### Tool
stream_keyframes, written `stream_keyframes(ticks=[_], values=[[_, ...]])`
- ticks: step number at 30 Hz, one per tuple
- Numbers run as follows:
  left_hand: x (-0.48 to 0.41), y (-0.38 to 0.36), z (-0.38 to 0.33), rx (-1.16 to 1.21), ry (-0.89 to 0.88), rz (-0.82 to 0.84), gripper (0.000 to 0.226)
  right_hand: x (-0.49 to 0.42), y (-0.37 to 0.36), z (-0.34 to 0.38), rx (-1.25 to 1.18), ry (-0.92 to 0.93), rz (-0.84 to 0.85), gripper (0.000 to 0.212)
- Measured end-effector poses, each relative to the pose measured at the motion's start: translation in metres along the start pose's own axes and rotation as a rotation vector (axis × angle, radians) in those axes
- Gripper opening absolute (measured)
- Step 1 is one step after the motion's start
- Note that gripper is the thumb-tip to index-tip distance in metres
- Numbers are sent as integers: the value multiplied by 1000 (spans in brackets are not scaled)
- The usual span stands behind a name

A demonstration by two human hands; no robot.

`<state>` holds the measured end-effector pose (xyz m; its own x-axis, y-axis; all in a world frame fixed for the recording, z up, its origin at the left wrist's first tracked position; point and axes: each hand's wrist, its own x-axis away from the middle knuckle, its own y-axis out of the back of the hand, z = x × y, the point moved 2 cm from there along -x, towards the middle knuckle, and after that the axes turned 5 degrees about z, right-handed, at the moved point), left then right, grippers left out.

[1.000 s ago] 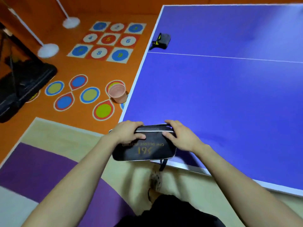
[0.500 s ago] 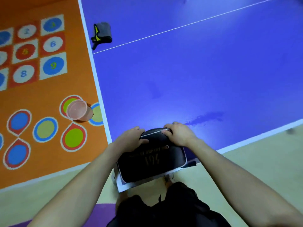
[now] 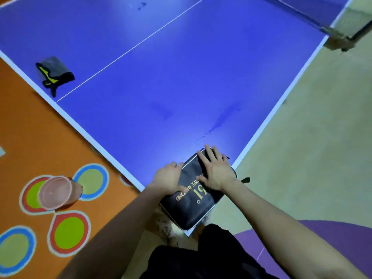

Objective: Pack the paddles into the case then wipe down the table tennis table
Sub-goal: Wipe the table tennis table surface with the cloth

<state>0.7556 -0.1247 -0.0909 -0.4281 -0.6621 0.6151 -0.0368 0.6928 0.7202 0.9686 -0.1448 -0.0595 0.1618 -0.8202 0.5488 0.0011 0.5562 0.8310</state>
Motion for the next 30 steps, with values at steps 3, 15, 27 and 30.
stream_keyframes(ticks=[3, 15, 27, 30], values=[[6, -5, 2, 31, 21, -44, 101, -1, -1, 4, -4, -40, -5, 95], [90, 77, 65, -383, 5, -327, 23, -5, 67, 43, 110, 0, -133, 30], [133, 166, 290, -426, 127, -496, 21, -102, 124, 221, 52, 110, -285, 20], [132, 199, 368, -421, 102, -458, 27, -145, 131, 282, 0, 35, -300, 19]])
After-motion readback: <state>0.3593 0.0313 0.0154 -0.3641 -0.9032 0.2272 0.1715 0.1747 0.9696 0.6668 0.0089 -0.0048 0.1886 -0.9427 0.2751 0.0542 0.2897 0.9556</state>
